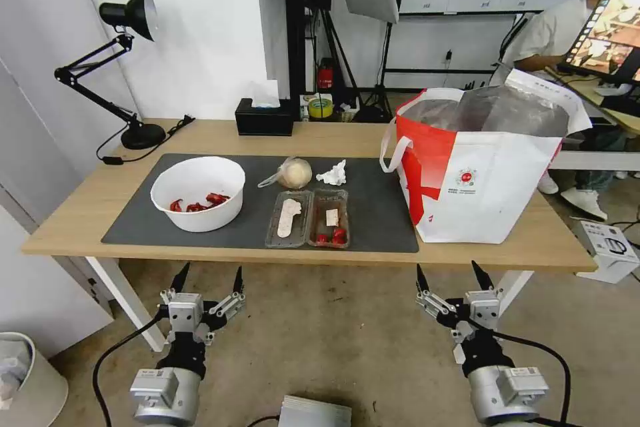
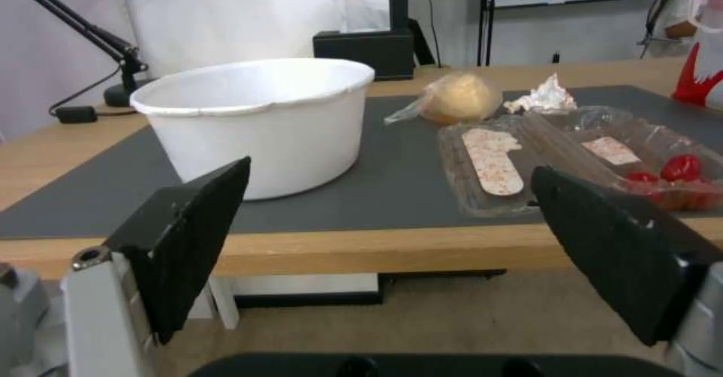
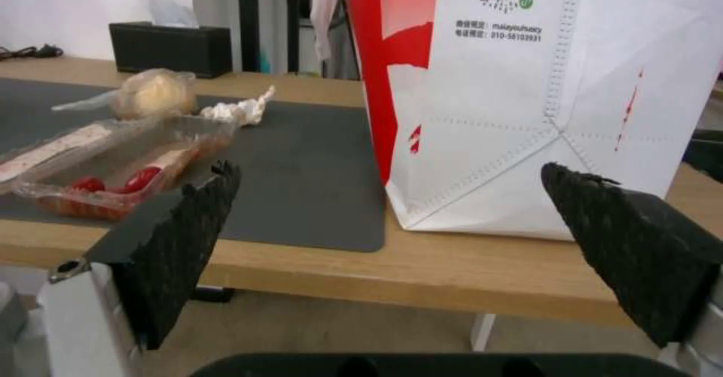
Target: Pick up the trash from the table and place it into the takeout bag.
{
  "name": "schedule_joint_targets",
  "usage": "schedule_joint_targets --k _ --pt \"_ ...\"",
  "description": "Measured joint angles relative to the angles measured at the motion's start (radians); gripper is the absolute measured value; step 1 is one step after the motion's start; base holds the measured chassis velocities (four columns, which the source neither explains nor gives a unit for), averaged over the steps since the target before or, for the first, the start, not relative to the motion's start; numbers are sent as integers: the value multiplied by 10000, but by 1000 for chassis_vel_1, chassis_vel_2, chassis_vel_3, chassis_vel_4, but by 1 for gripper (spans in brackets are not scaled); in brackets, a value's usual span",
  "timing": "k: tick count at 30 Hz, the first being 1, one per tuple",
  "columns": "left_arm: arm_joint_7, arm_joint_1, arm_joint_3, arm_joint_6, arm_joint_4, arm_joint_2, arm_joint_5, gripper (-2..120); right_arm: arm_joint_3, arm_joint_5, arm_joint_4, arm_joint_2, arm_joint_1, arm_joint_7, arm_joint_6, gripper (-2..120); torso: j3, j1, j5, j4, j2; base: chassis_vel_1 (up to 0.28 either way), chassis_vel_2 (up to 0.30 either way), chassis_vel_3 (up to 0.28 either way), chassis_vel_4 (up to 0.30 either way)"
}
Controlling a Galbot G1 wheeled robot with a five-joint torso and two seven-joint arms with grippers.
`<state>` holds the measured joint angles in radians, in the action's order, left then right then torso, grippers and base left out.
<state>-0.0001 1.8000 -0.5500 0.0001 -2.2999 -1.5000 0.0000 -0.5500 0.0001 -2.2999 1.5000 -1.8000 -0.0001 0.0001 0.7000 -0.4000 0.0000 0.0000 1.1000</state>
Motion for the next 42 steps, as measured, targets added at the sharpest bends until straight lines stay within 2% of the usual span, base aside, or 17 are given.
schedule_joint_targets --k 31,35,37,38,41,42 --pt "0 -2 -1 4 0 1 -14 100 0 0 0 0 0 0 0 100 0 0 0 0 0 0 0 0 0" --pt "-83 -109 -140 512 -104 93 -442 100 -4 9 0 -18 7 0 -24 100 0 0 0 0 0 0 0 0 0" --pt "-222 -287 -357 1335 -291 243 -1113 100 -79 205 -19 -245 104 -51 -409 100 0 0 -1 -1 0 0 0 0 0" --pt "-222 -287 -357 1335 -291 243 -1113 100 -79 205 -19 -245 104 -51 -409 100 0 0 -1 -1 0 0 0 0 0" --pt "-401 -526 -654 2462 -543 444 -2038 100 -296 749 -125 -846 402 -251 -1430 100 0 0 0 0 0 0 0 0 0" --pt "-401 -526 -654 2462 -543 444 -2038 100 -296 749 -125 -846 402 -251 -1430 100 0 0 0 0 0 0 0 0 0"
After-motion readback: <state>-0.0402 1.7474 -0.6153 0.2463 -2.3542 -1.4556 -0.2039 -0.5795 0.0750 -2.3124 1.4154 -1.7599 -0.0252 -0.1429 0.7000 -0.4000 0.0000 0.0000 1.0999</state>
